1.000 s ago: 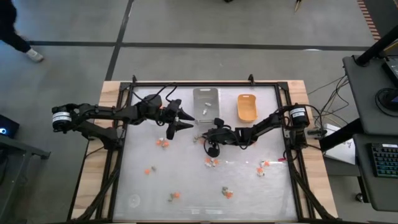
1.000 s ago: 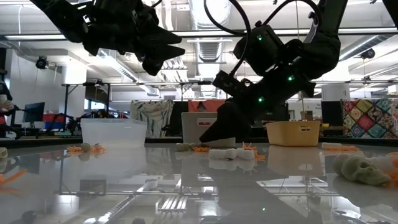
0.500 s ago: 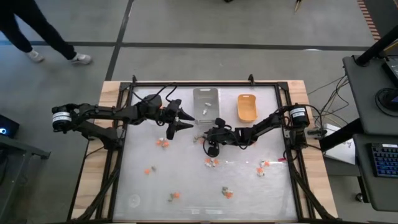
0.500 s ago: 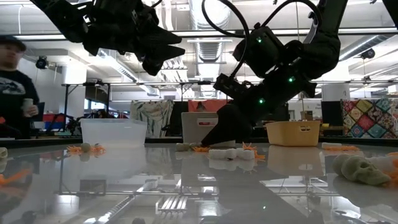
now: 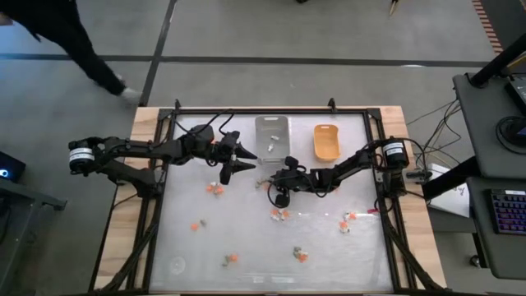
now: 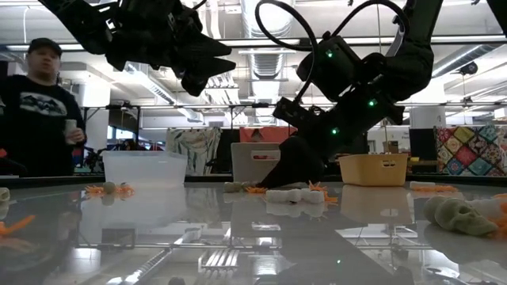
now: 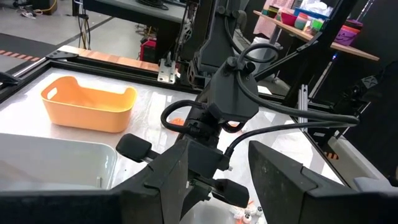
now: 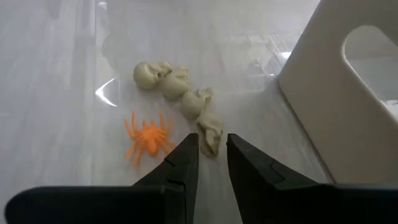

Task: Sort Halloween decoration
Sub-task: Put the cream white skull toy into the yellow bin

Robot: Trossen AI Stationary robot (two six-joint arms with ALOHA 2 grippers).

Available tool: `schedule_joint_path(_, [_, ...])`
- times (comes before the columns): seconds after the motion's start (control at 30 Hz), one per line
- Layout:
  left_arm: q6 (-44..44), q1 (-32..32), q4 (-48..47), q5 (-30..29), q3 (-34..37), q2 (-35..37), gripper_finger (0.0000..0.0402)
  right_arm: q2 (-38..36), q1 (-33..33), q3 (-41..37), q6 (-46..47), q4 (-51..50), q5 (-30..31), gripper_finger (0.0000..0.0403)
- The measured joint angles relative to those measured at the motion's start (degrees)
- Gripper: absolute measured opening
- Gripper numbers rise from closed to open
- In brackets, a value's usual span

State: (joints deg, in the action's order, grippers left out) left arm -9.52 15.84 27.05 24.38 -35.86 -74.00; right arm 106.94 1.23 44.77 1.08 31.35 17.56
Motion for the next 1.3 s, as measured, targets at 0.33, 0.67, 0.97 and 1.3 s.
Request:
schedule_joint_path(0.33, [0.0, 0.0, 0.04, 0.0, 0.0, 0.0, 0.0152, 0.01, -0.13, 0.0, -0.02, 0.17, -1.51, 0.0048])
schedule_joint_path(0.67, [0.0, 0.0, 0.04, 0.0, 0.0, 0.0, 0.0152, 0.02, -0.15, 0.0, 0.54, 0.05, -1.03, 0.0009])
schedule_joint_path(0.97, [0.0, -0.02, 0.04, 0.0, 0.0, -0.02, 0.0152, -0.41, -0.15, 0.0, 0.06, 0.27, -0.94, 0.0008])
schedule_joint_path(1.3, [-0.23, -0.01, 0.52, 0.0, 0.0, -0.01, 0.0152, -3.65, -0.11, 0.0, -0.04, -1.35, -0.42, 0.0008])
